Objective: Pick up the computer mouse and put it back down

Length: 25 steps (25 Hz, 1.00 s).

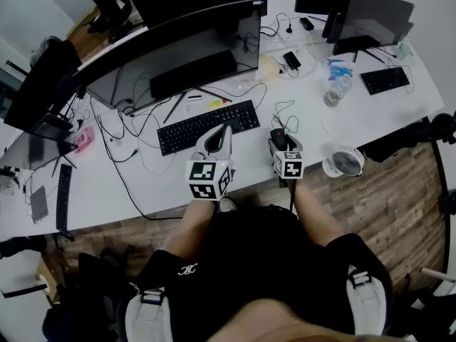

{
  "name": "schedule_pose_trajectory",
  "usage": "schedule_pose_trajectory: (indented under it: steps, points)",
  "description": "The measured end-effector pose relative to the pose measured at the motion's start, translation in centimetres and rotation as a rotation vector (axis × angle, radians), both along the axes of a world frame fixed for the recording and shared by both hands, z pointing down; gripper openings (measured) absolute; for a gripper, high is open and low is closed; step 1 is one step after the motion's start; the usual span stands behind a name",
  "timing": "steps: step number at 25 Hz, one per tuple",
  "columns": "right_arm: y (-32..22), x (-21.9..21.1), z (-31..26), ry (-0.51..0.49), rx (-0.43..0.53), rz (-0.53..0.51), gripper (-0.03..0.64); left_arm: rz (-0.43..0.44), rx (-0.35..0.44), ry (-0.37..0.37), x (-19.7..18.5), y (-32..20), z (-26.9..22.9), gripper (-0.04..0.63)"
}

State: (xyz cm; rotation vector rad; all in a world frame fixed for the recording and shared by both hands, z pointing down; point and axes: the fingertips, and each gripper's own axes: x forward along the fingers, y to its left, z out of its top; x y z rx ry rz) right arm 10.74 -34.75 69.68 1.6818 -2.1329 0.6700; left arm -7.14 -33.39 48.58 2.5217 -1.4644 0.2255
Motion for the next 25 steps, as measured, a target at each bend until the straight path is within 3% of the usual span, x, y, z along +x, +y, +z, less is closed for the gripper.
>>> schedule_pose_trajectory:
  steps: [17,25]
  points:
    - [1.2,-1.5,6.8,0.136,-0.165,-0.048,0.27,0.02,-0.001,-0.019,0.6,-0.4,0.1,0.052]
    - [1.3,-2.0,6.7,0.166,-0.157,-0.075,0.27,0.024,0.002,-0.005,1.1,-0.5,-0.1,0.052]
